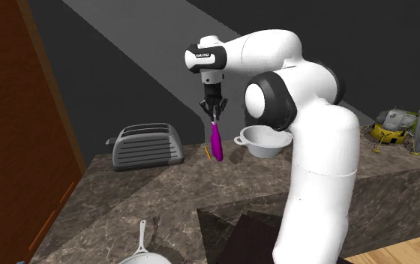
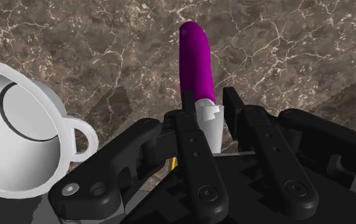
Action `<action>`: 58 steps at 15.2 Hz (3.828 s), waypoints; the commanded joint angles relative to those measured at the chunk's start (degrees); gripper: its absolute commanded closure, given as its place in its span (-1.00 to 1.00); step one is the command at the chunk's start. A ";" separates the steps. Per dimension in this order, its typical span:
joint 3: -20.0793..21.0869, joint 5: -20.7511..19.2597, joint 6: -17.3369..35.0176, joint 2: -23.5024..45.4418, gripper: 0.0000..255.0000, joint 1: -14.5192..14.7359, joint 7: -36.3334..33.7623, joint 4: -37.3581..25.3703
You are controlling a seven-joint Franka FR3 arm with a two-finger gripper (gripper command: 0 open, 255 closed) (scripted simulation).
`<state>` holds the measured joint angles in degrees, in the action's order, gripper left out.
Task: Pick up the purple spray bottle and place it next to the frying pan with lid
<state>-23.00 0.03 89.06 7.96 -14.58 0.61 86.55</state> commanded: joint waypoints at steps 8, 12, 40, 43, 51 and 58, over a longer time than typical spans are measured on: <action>4.98 -5.94 -1.47 -20.07 1.00 4.82 -10.26 17.90; 8.14 -6.73 -3.84 -27.52 1.00 5.82 -14.67 23.10; 34.72 11.15 -28.69 -57.46 1.00 10.66 -45.86 28.02; 37.80 14.56 -31.15 -58.18 1.00 10.70 -49.86 25.57; 45.00 22.88 -35.49 -58.72 1.00 10.15 -59.68 19.24; 45.54 23.49 -31.54 -63.04 1.00 10.87 -58.35 27.51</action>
<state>22.51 23.42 57.09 -54.44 -3.84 -57.88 113.02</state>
